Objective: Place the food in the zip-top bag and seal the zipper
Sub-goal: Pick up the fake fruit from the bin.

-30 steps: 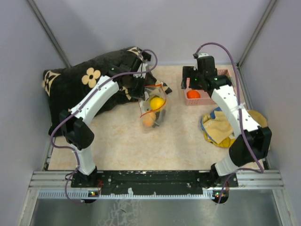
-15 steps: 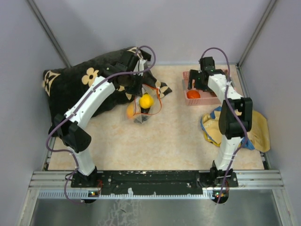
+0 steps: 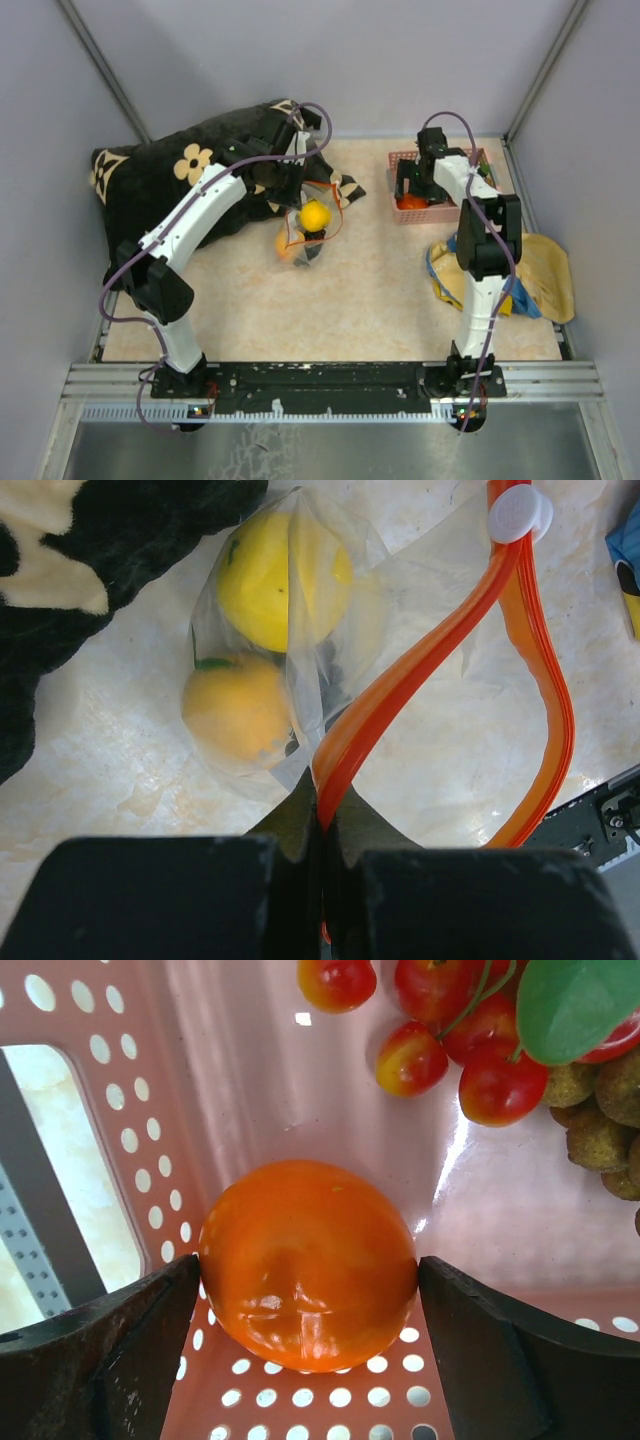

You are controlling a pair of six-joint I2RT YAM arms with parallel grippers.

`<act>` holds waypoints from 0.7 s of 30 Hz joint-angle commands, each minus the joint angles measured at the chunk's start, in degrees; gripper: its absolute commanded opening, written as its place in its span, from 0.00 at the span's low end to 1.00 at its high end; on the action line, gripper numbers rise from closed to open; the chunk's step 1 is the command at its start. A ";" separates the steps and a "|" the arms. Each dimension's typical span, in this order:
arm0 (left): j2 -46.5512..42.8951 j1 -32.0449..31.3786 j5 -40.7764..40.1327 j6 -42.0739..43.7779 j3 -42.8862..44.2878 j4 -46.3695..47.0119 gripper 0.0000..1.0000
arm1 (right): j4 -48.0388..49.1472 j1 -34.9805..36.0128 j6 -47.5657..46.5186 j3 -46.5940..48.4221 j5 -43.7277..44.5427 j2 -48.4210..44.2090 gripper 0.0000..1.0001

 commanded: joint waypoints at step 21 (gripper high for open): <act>-3.35 0.27 1.83 -1.23 -4.42 3.68 0.00 | -1.10 -0.96 -2.29 3.12 1.00 7.95 0.86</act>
